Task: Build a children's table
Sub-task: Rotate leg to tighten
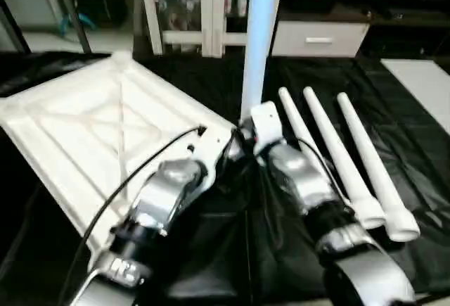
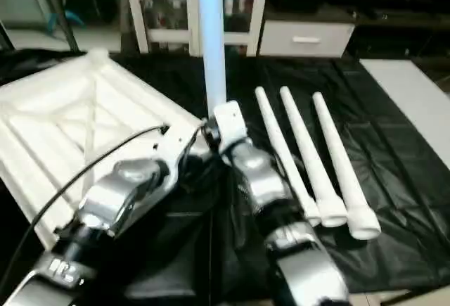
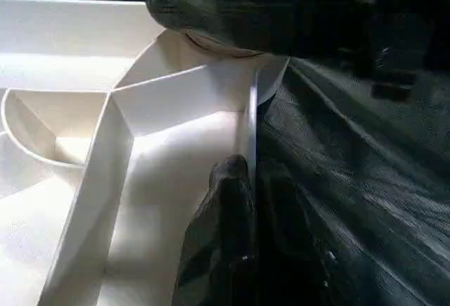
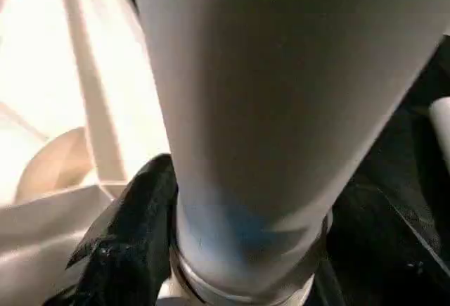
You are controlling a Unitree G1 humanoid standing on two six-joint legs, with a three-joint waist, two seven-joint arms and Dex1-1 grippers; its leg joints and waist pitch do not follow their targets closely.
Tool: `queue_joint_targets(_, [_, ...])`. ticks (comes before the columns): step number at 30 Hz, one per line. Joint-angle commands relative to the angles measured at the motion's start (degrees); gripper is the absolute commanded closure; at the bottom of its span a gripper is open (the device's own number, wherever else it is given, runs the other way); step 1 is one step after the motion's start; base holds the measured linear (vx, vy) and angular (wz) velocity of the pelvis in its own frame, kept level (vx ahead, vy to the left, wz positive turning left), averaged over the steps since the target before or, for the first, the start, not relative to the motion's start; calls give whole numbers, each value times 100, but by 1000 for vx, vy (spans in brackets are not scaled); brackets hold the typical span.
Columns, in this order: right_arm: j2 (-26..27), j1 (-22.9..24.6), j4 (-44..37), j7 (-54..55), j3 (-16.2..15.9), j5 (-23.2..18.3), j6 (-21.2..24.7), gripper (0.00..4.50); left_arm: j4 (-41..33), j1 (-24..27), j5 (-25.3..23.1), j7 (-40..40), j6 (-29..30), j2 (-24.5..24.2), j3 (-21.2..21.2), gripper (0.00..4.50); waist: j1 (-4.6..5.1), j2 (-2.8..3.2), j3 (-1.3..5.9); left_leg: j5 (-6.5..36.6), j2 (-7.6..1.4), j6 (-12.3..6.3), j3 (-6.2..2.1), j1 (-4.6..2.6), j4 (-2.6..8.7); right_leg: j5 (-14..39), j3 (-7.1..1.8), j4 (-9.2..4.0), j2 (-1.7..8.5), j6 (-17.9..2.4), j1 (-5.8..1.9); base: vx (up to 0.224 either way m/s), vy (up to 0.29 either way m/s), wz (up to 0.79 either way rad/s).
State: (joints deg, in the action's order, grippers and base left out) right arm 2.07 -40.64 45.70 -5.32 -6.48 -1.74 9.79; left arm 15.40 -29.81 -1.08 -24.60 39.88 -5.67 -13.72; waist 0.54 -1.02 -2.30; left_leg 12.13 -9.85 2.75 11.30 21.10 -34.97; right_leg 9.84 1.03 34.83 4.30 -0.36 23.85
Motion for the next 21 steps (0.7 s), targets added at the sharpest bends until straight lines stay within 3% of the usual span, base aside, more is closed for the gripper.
queue_joint_targets(1, [123, 134, 446, 36, -6, -27, 131, 180, -132, -126, -46, 169, -85, 115, 35, 450, -32, 20, 345, 988, -241, -206, -133, -32, 425, 808, -141, -378, 286, -1245, -272, 0, 0, 0])
queue_joint_targets(3, [186, 40, 536, -123, 64, -81, -294, 180, -230, -100, -86, 71, -49, 54, 4, 450, -32, 6, 337, 1113, -248, -202, -132, -37, 431, 993, -138, -398, 298, -1234, -261, 0, 0, 0])
queue_joint_targets(6, [257, 25, 442, -391, 270, -342, -471, 180, -357, -28, -84, -142, -107, -153, -134, 450, -24, 45, 334, 1222, -252, -172, -144, -41, 441, 1128, -145, -399, 299, -1193, -256, 0, 0, 0])
queue_joint_targets(7, [264, 33, 412, -438, 300, -378, -471, 124, -389, -5, -81, -191, -126, -202, -170, 450, -5, 34, 342, 1171, -255, -183, -144, -33, 444, 1012, -141, -385, 287, -1201, -265, 0, 0, 0])
queue_joint_targets(10, [226, 111, 251, -644, 322, -418, -444, 108, -567, 123, -30, -474, -128, -403, -297, 450, 26, 74, 352, 975, -257, -242, -133, -29, 427, 626, -141, -352, 279, -1343, -273, 0, 0, 0])
queue_joint_targets(12, [149, 195, 116, -771, 348, -470, -368, 101, -692, 212, 0, -658, -96, -530, -359, 450, 26, 70, 352, 903, -263, -289, -125, -31, 421, 501, -142, -344, 282, -1413, -282, 0, 0, 0])
queue_joint_targets(13, [140, 204, 103, -782, 350, -474, -363, 71, -703, 220, 2, -674, -94, -542, -364, 450, 32, 69, 356, 871, -265, -304, -124, -32, 417, 468, -142, -337, 283, -1445, -285, 0, 0, 0])
queue_joint_targets(18, [7, 342, -49, -1284, 387, -578, -328, 51, -902, 360, 70, -871, -58, -735, -416, 450, 0, 72, 320, 1224, -280, -160, -128, -55, 456, 959, -141, -383, 281, -1395, -258, 0, 0, 0])
queue_joint_targets(20, [-16, 399, -90, -1440, 403, -626, -306, 84, -971, 431, 103, -933, -58, -800, -434, 450, -8, 112, 321, 1283, -283, -119, -138, -63, 458, 1013, -145, -383, 289, -1377, -254, 0, 0, 0])
queue_joint_targets(21, [-19, 415, -99, -1453, 422, -641, -296, 94, -994, 458, 112, -957, -59, -824, -444, 450, 0, 91, 318, 1287, -286, -104, -135, -55, 463, 996, -149, -391, 288, -1366, -253, 0, 0, 0])
